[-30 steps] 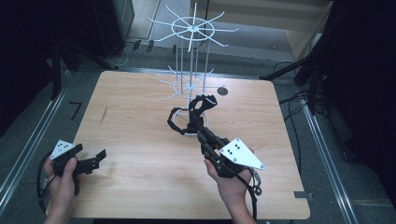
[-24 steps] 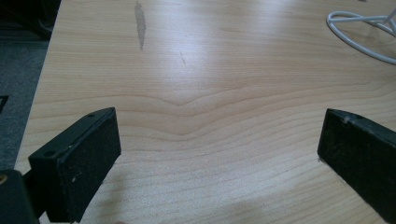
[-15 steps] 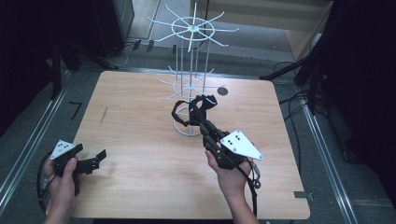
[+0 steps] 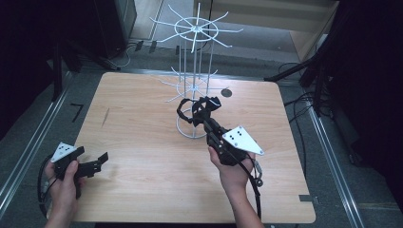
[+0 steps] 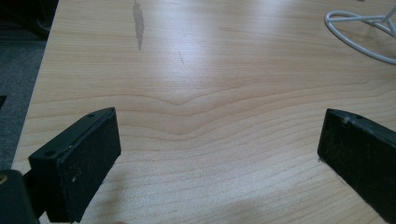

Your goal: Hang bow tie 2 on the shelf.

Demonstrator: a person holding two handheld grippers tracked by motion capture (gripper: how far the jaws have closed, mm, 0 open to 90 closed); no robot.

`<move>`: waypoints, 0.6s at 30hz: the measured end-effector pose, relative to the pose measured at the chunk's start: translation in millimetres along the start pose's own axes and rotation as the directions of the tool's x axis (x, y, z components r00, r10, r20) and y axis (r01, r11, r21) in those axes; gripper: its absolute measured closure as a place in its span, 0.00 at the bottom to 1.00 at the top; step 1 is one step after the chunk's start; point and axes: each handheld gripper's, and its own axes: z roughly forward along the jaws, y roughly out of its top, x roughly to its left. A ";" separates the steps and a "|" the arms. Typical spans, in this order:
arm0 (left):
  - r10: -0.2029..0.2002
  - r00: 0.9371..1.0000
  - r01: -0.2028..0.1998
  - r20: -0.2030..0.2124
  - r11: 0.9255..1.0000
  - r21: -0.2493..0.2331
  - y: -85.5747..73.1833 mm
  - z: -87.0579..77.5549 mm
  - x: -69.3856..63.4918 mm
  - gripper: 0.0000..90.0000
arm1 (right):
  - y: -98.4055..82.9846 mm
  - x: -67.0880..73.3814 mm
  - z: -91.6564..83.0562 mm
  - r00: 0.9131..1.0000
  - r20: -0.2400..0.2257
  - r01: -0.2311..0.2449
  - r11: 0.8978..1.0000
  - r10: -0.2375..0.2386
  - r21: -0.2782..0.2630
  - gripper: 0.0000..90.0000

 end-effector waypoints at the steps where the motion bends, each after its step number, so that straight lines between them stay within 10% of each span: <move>1: 0.000 1.000 0.000 0.000 1.000 0.000 0.0 0.0 0.0 0.00 | -0.2 -0.4 0.8 1.000 0.002 0.001 1.000 -0.001 0.000 0.86; 18: 0.000 1.000 0.000 0.001 1.000 -0.001 0.0 -0.1 -0.1 0.00 | -7.4 -0.3 10.2 0.999 0.041 -0.017 1.000 0.016 0.019 0.86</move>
